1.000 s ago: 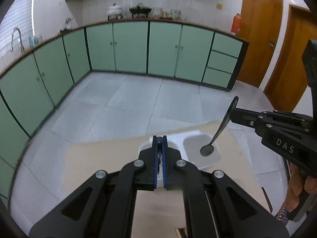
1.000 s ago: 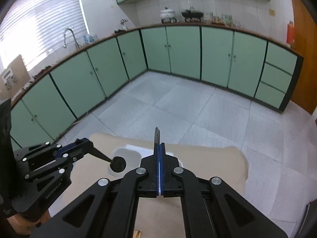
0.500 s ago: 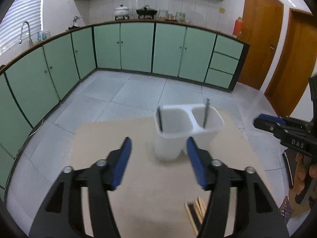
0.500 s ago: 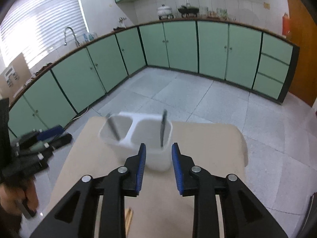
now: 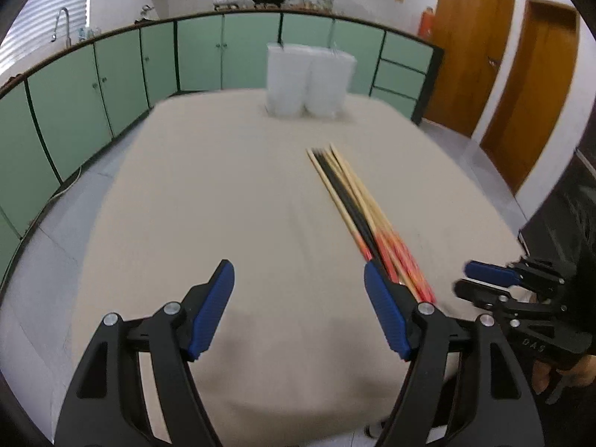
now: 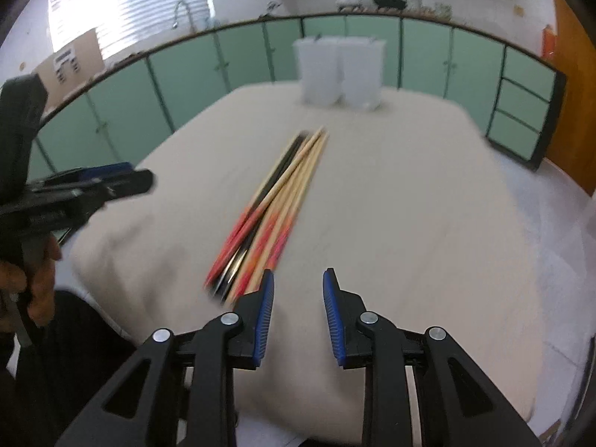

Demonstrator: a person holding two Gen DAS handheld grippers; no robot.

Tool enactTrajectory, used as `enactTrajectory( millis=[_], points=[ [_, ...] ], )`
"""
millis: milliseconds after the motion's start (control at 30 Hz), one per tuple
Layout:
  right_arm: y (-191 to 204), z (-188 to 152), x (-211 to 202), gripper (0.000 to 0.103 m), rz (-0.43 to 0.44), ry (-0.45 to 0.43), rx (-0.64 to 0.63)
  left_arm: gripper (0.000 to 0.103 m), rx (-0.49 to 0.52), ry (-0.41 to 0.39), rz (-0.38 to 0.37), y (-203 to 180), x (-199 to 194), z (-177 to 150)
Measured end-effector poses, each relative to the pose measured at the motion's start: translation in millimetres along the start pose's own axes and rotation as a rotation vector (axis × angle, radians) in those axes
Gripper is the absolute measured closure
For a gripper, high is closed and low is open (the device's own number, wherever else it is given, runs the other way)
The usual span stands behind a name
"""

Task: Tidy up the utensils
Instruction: 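Move both open tools back over the chopstick bundle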

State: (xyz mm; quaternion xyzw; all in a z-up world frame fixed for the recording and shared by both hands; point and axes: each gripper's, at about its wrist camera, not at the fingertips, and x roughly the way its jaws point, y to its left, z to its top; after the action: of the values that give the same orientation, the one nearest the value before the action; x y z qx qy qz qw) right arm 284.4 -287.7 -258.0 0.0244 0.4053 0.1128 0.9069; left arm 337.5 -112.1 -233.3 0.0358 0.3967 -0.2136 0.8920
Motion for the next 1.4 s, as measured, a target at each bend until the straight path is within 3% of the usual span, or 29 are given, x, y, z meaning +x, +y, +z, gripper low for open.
enactTrajectory(
  millis=[100, 233, 333, 767, 1067, 1200, 1400],
  points=[
    [9.2, -5.6, 7.7, 0.076, 0.023, 0.016, -0.013, 0.033, 0.026, 0.017, 0.003, -9.5, 5.4, -17.6],
    [8.3, -4.4, 14.5, 0.078, -0.008, 0.019, -0.021, 0.033, 0.061, 0.041, 0.015, -20.1, 16.6, -30.8],
    [-3.2, -3.8, 12.2, 0.077, -0.047, 0.016, 0.001, 0.033, 0.053, 0.059, 0.013, -26.5, 25.5, -32.5],
    [-20.7, -9.3, 8.7, 0.076, -0.027, 0.010, 0.035, 0.031, 0.073, 0.063, 0.043, -59.7, 42.4, -25.0],
    [-14.5, -11.9, 8.2, 0.071, -0.010, 0.003, 0.006, 0.029, 0.046, 0.057, 0.093, -42.2, 35.4, -32.7],
    [-14.6, -9.3, 10.5, 0.071, -0.051, 0.000, 0.000, 0.030, 0.019, 0.063, 0.038, -43.5, 33.3, -29.9],
    [-20.1, -8.2, 10.1, 0.071, -0.041, 0.009, 0.014, 0.030, 0.015, 0.065, 0.032, -52.3, 38.5, -26.2]
  ],
)
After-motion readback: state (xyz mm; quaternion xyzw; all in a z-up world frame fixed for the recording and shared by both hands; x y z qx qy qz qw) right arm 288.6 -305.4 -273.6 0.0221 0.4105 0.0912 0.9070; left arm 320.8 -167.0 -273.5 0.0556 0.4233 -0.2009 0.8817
